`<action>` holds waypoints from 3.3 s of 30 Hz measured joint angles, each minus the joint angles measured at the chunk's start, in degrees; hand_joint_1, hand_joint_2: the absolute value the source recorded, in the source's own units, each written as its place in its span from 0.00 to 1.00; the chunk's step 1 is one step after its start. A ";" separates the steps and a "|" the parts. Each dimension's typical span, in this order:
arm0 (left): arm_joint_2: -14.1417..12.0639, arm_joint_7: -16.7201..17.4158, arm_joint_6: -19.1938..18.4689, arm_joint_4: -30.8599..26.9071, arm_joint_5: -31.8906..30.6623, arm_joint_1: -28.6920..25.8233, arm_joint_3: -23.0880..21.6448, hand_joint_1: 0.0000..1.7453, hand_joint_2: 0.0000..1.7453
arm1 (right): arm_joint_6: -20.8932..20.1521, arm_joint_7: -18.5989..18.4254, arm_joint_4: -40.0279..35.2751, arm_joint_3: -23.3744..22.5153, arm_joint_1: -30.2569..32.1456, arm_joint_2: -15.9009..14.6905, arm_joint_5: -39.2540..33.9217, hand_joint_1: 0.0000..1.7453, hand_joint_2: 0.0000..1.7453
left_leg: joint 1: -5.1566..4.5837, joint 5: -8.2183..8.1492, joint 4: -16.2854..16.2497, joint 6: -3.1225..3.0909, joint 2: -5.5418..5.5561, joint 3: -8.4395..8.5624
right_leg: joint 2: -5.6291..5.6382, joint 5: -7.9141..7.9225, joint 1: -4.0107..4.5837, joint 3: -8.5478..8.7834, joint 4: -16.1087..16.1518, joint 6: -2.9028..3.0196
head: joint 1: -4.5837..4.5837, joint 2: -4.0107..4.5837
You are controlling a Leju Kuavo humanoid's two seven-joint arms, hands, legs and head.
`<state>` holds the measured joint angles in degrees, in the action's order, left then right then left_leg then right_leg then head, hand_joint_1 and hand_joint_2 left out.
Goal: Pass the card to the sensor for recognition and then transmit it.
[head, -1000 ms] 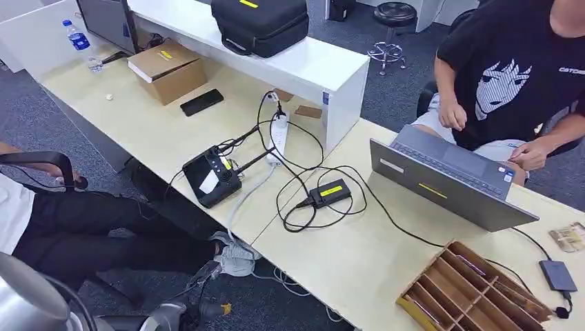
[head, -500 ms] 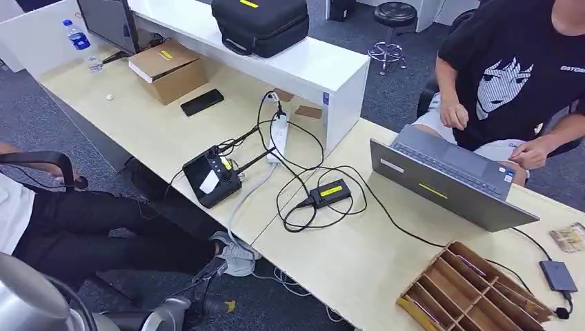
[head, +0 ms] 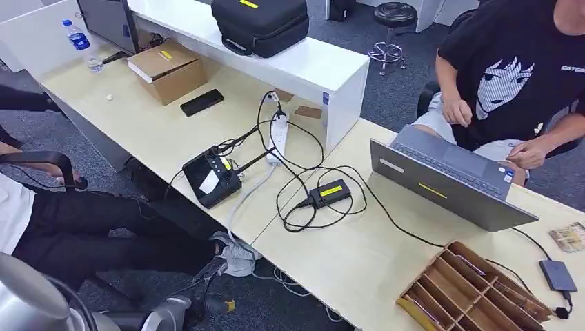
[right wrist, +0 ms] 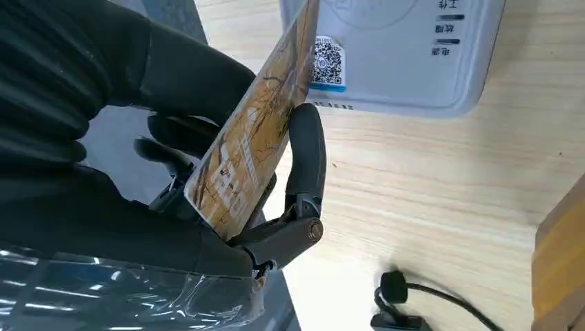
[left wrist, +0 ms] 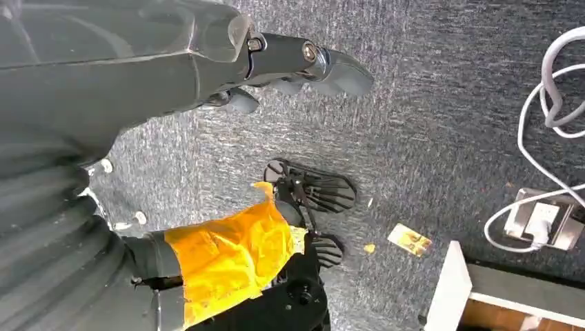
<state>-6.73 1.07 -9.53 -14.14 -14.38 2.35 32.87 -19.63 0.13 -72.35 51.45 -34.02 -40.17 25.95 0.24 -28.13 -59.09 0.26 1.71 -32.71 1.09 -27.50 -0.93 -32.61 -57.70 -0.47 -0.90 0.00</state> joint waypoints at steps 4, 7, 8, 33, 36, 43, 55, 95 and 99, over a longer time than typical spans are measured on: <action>0.00 -0.33 0.00 0.00 0.26 -0.10 0.66 0.00 1.00 | 3.86 -1.03 -1.25 -0.29 -0.07 -1.03 0.00 1.00 1.00 | 0.00 0.00 0.00 0.00 0.00 -0.01 | 0.00 0.00 0.00 0.00 0.00 0.00 | 0.00 0.00; -0.02 -0.74 -0.07 0.00 0.76 -0.40 1.03 0.00 1.00 | 8.11 -3.03 -3.54 -1.96 -0.32 -2.21 1.02 1.00 1.00 | 0.00 0.00 0.00 0.00 0.00 -0.01 | 0.00 0.00 0.00 0.00 0.00 0.00 | 0.00 0.00; -0.02 -0.85 -0.13 0.00 0.85 -0.52 1.16 0.00 1.00 | 8.73 -3.30 -4.31 -2.65 -0.61 -2.58 1.09 1.00 1.00 | 0.00 0.00 0.00 0.00 -0.01 -0.01 | 0.00 0.00 0.00 0.00 0.00 0.00 | 0.00 0.00; 0.87 3.72 -1.14 0.00 -6.58 4.16 1.42 0.00 1.00 | 14.89 -2.75 5.16 -10.75 -25.54 20.55 11.84 1.00 1.00 | 0.02 0.44 0.01 0.26 -0.14 -0.10 | 0.19 0.29 0.00 -0.32 -0.38 0.23 | 0.00 0.00; 1.27 4.70 -1.14 0.00 -7.21 5.37 0.59 0.00 1.00 | 15.26 -3.13 12.38 -10.73 -30.23 26.06 11.28 1.00 1.00 | 0.03 0.49 0.01 0.35 -0.09 -0.12 | 0.17 0.32 0.01 -0.36 -0.41 0.28 | 0.00 0.00; 1.92 5.53 -1.22 0.00 -7.98 6.32 -0.48 0.00 1.00 | 16.24 -4.22 22.95 -10.69 -35.18 33.28 11.43 1.00 1.00 | 0.03 0.49 0.01 0.35 -0.09 -0.22 | 0.17 0.32 0.00 -0.46 -0.41 0.28 | 0.00 0.00; 2.51 6.01 -1.38 0.00 -8.04 7.25 -2.10 0.00 1.00 | 16.07 0.35 31.47 -10.64 -34.87 39.34 10.64 0.00 1.00 | 0.03 0.49 0.01 0.35 -0.16 -0.24 | 0.19 0.35 0.01 -0.56 -0.41 0.31 | 0.02 0.00; 0.52 -1.70 0.15 0.26 -2.43 -0.17 2.14 0.00 1.00 | 31.29 7.75 -13.38 -29.42 18.07 24.06 1.36 0.00 1.00 | 0.07 0.36 0.02 0.28 -0.04 -0.50 | 0.06 0.27 0.04 -0.66 -0.25 0.24 | 0.00 0.00; 0.68 -1.16 0.22 0.26 -2.91 -0.11 2.19 0.00 1.00 | 36.56 3.70 -11.89 -27.72 18.08 24.19 10.28 0.00 1.00 | 0.07 0.36 0.02 0.28 -0.04 -0.50 | 0.06 0.27 0.04 -0.66 -0.26 0.24 | 0.00 0.00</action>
<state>-6.06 -0.09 -9.31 -13.88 -17.29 2.24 35.06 16.93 3.83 -84.24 23.73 -15.95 -15.98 36.23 0.32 -27.77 -59.07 0.55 1.67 -33.20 1.15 -27.22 -0.89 -33.28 -57.96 -0.23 -0.90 0.00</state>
